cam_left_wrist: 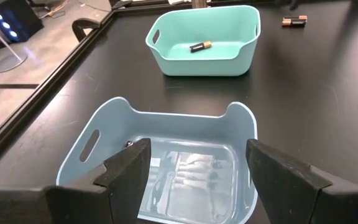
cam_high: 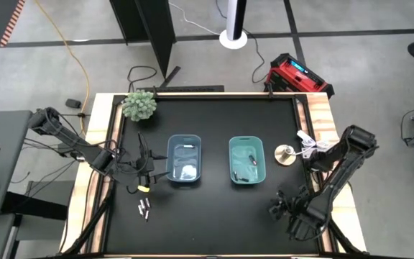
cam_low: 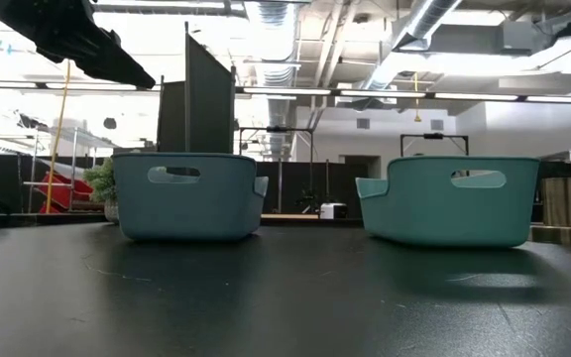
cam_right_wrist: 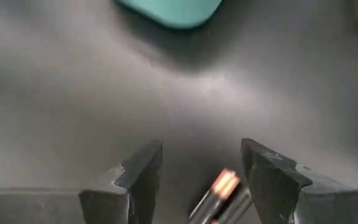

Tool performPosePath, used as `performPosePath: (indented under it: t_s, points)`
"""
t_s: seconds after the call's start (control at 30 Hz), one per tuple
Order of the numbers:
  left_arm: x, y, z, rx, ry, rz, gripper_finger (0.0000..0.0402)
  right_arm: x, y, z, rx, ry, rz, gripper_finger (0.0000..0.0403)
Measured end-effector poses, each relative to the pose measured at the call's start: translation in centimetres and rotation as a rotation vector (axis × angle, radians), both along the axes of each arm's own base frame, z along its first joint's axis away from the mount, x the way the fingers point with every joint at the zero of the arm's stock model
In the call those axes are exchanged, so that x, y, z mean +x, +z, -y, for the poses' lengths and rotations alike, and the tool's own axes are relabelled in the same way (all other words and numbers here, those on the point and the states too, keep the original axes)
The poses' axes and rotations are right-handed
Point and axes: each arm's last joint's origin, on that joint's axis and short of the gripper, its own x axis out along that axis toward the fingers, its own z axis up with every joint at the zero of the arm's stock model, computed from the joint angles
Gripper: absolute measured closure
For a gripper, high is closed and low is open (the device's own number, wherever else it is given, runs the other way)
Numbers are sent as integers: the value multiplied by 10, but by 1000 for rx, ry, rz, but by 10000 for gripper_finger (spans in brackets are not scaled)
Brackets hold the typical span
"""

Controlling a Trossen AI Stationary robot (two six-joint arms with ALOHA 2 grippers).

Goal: Sort batteries
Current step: Put the big black battery into the green bin

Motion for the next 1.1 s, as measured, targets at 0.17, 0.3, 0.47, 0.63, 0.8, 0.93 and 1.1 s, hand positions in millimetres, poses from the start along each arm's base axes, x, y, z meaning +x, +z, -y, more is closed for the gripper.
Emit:
performPosePath:
  t_s: [0.17, 0.3, 0.47, 0.63, 0.8, 0.93, 1.1]
  points:
    - [0, 0, 0, -1, 1, 0, 141, 0, -6, -4, 64, -47, -83, 171]
    - [0, 0, 0, -1, 1, 0, 141, 2, -12, -7, 112, -81, -157, 171]
    - [0, 0, 0, 1, 0, -1, 141, 7, -15, -8, 145, -96, -144, 171]
    - [0, 0, 0, 1, 0, -1, 141, 12, -15, -7, 167, -98, -155, 171]
    - [0, 0, 0, 1, 0, -1, 141, 16, -16, -6, 183, -102, -148, 171]
    - [0, 0, 0, 0, 0, -1, 141, 19, -16, -5, 195, -112, -141, 171]
    - [0, 0, 0, 0, 1, -2, 141, 20, -16, -4, 198, -121, -146, 171]
